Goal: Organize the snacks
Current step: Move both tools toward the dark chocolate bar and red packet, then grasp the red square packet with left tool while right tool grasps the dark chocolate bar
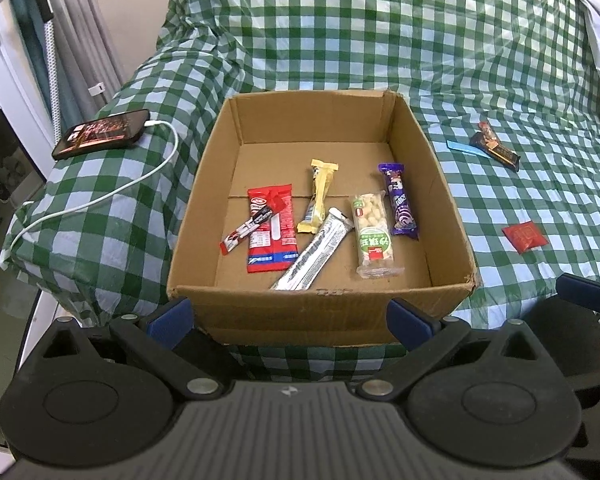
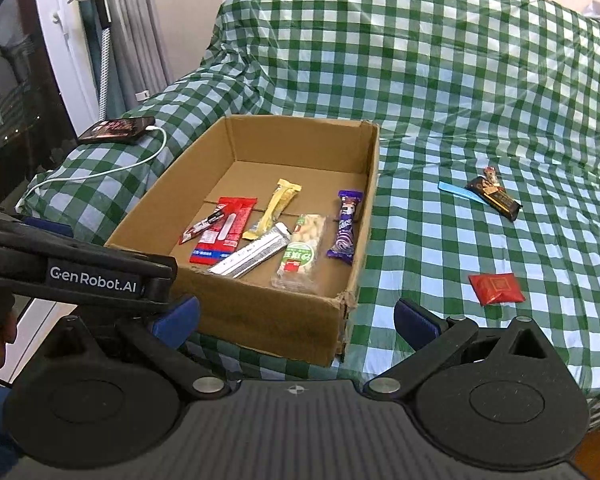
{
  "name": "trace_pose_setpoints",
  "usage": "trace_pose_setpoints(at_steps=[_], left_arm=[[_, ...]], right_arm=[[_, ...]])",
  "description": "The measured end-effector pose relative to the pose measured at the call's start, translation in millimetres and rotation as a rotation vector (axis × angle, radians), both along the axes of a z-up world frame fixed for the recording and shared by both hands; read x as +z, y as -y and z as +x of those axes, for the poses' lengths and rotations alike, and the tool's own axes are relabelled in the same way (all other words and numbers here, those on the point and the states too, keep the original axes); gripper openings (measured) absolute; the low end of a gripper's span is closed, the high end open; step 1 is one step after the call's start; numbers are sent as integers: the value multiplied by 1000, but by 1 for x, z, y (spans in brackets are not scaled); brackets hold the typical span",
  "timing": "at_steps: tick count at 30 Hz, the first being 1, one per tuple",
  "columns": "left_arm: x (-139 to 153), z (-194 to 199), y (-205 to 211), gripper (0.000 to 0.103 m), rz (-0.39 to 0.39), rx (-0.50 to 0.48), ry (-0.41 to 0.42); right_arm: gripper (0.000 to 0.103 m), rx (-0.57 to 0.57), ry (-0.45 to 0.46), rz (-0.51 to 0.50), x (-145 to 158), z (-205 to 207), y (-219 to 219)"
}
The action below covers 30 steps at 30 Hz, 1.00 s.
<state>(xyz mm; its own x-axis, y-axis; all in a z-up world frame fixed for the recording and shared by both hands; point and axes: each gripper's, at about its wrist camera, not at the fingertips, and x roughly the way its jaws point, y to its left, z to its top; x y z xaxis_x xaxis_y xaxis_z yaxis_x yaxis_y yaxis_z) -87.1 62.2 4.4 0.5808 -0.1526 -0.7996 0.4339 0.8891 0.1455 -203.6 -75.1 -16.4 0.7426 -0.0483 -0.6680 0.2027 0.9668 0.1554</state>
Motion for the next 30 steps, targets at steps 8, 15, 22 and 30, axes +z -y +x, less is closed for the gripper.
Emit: trace_pose_setpoints(at_steps=[8,15,22,30], left_arm=[[-10,21,25,103,46,4,-39],[-17,43,62,103,76,-18,-54],[-25,70,112,103,82,-62,-62],[-49,94,180,103,120,-137,-86]], right_arm=[[102,-70,28,4,-1,1,44],[102,-195,49,-56,-8,25,123],[102,-295,11,-178,-57,101,247],[102,-210,-126,-194,-144,206,353]])
